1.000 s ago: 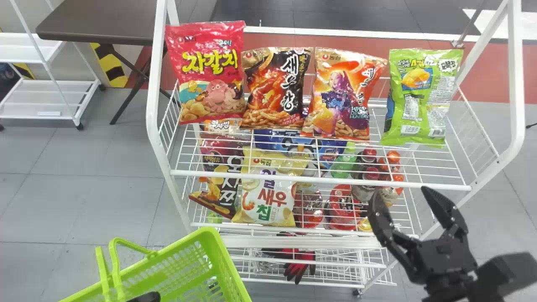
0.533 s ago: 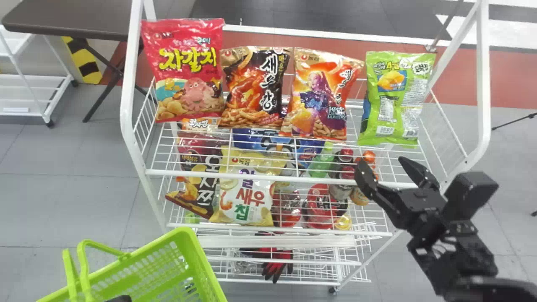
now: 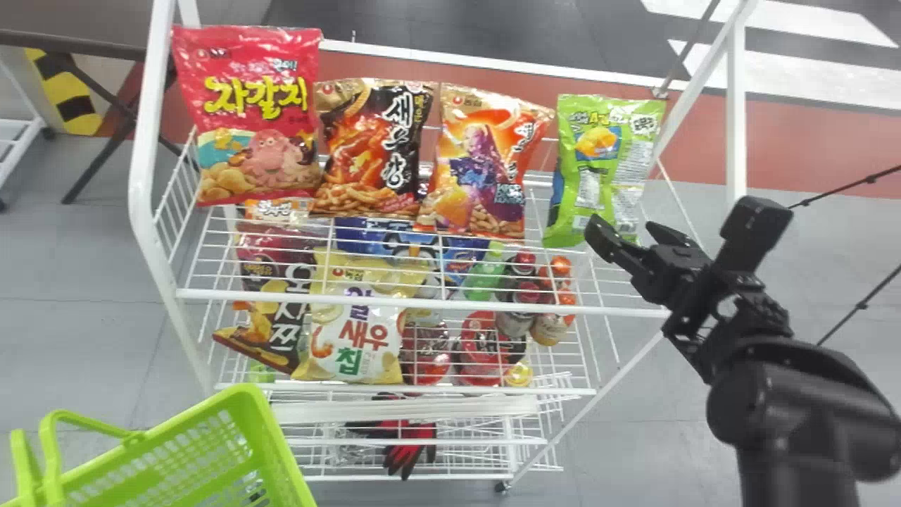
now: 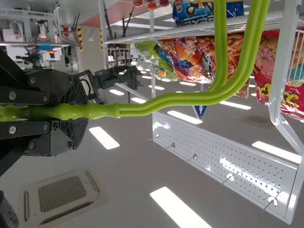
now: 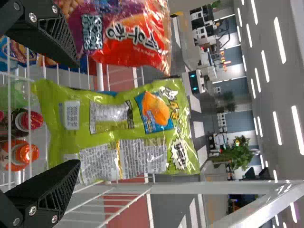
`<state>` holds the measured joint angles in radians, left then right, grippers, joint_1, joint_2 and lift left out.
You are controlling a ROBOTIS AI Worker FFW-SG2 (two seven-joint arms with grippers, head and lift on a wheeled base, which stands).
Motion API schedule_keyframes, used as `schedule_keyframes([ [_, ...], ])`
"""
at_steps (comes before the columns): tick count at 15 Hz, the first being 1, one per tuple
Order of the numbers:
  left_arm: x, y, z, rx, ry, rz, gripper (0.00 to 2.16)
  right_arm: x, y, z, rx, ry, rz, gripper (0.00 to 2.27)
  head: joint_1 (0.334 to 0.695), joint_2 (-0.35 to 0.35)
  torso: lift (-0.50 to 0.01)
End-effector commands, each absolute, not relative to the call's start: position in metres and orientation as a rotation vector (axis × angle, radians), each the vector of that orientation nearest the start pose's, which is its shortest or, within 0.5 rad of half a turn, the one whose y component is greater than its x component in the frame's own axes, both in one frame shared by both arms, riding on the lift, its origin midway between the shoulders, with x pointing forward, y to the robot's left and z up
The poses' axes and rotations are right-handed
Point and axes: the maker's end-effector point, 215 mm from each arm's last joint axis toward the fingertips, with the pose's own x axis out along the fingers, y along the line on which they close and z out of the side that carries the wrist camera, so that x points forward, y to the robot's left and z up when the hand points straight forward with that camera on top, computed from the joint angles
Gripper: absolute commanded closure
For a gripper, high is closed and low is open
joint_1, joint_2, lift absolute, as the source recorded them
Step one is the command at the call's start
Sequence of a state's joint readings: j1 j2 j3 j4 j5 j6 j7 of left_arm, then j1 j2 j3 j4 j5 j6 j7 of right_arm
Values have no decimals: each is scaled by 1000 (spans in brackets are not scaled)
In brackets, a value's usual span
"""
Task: Hold basket handle with left hand then pick Gkobukchip with right hand and place into basket
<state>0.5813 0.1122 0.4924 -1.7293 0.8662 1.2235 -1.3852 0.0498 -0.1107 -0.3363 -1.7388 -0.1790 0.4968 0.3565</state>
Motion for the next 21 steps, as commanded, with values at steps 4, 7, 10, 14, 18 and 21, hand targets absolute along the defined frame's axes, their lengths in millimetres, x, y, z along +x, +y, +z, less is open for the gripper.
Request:
schedule_keyframes([
  [4,213,204,-396,-1568,513,-943,2148,604,-375,-389,172,340,57,90,695,-236,0],
  [7,212,206,-397,-1571,513,-940,2148,636,-378,-383,137,369,50,90,695,-234,0],
  [10,212,208,-398,-1572,509,-934,2148,653,-375,-391,89,409,51,90,695,-225,0],
  [14,213,209,-399,-1574,509,-931,2148,669,-360,-407,-3,439,57,73,695,-208,0],
  [18,212,211,-401,-1577,508,-925,2148,661,-359,-429,-10,500,18,1625,695,-190,0],
  [21,213,212,-402,-1579,505,-921,2148,654,-374,-432,-21,487,-43,2172,695,-196,0],
])
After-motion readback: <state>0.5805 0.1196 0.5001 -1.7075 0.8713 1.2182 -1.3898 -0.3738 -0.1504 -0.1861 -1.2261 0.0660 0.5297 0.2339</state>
